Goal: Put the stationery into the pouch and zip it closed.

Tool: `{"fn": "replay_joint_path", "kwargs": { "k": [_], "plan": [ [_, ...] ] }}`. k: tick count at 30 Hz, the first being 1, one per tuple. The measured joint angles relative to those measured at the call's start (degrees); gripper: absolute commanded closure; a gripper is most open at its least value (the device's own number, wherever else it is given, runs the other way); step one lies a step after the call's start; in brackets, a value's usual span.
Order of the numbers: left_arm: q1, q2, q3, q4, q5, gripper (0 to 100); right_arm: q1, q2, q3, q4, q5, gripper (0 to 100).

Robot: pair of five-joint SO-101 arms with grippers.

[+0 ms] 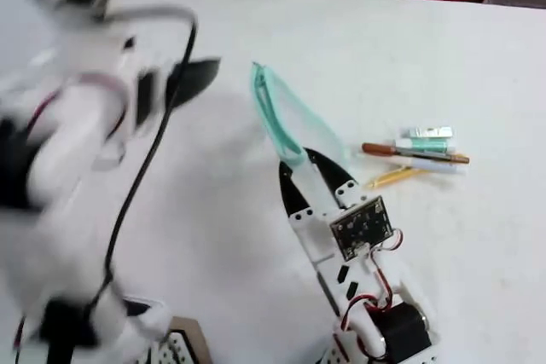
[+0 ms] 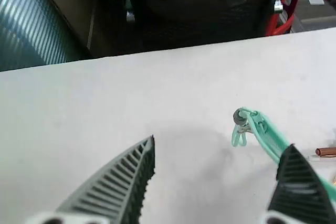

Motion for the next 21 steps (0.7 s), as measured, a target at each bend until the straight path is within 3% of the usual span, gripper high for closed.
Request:
{"fn": "replay_joint_path", "kwargs": {
  "k": [5,9,13,21],
  "plan": [
    [-0.09,-18.64,16.35,-3.52,-3.34,65,0.09,0.00,1.23,-1.85,0.00,98.1],
    [-0.53,-27.52,36.66,-10.46,-3.60,65,0.09,0.00,1.41,-2.11,0.00,98.1],
    [-2.99,-36.92,59.60,-21.71,-2.90,65,0.09,0.00,1.41,-2.11,0.00,98.1],
    [-3.96,-57.41,96.53,-45.45,5.19,65,0.18,0.00,1.85,-6.77,1.41,98.1]
  ]
}}
